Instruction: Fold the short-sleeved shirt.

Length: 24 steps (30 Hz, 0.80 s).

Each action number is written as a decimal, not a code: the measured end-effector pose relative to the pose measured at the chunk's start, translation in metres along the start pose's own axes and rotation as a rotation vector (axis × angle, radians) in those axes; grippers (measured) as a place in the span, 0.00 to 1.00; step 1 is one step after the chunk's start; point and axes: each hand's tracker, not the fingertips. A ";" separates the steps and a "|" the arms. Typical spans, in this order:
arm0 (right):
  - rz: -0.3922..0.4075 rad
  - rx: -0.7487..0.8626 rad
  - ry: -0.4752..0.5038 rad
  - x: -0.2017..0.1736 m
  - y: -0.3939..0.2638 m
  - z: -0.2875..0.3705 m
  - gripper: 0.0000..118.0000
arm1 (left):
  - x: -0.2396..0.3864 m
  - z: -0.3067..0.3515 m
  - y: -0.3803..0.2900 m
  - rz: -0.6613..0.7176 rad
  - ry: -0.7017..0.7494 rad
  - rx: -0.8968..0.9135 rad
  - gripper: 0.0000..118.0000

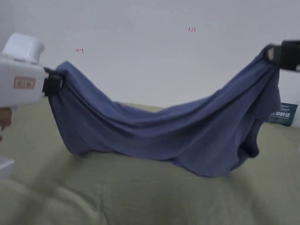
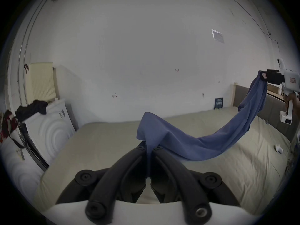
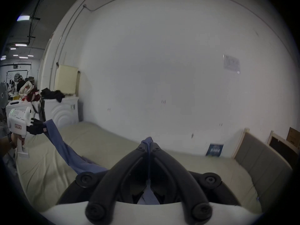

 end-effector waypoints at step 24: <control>-0.366 -0.408 0.093 -0.020 -0.233 0.183 0.02 | -0.002 0.164 -0.241 0.099 -0.234 -0.284 0.02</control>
